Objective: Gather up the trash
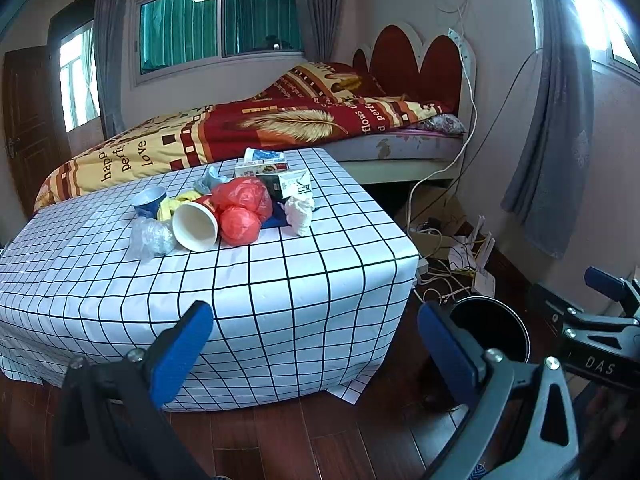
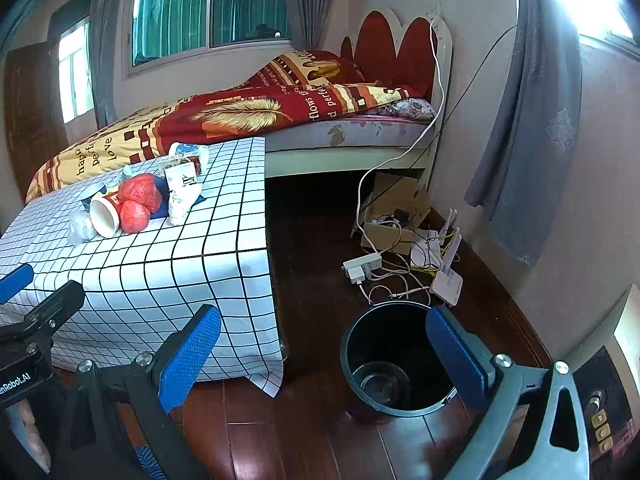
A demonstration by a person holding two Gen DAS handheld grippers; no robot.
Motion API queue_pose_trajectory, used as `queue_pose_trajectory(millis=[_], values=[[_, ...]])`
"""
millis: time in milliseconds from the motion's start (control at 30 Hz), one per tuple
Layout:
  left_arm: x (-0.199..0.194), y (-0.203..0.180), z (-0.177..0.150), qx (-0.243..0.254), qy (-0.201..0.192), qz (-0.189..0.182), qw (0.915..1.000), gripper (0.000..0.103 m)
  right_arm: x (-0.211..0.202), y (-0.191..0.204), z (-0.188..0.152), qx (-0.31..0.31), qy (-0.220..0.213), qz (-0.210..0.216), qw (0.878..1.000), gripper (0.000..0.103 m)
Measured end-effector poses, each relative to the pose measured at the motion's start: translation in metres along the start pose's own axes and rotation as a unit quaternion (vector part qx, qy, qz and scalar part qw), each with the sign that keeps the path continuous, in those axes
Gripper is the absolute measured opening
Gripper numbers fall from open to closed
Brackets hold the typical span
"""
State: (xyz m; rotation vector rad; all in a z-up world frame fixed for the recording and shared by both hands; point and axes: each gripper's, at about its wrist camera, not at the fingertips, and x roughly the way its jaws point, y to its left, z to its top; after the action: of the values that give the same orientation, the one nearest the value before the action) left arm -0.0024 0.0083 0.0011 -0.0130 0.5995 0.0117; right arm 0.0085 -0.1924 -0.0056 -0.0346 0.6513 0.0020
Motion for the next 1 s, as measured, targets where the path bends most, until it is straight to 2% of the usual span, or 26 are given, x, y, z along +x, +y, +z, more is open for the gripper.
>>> queue_pose_trajectory(millis=[1000], values=[[-0.0005, -0.0047, -0.0030, -0.001, 0.002, 0.000, 1.0000, 0.103, 0.0020, 0.0002, -0.0071, 0.002, 0.005, 0.001, 1.000, 0.103]])
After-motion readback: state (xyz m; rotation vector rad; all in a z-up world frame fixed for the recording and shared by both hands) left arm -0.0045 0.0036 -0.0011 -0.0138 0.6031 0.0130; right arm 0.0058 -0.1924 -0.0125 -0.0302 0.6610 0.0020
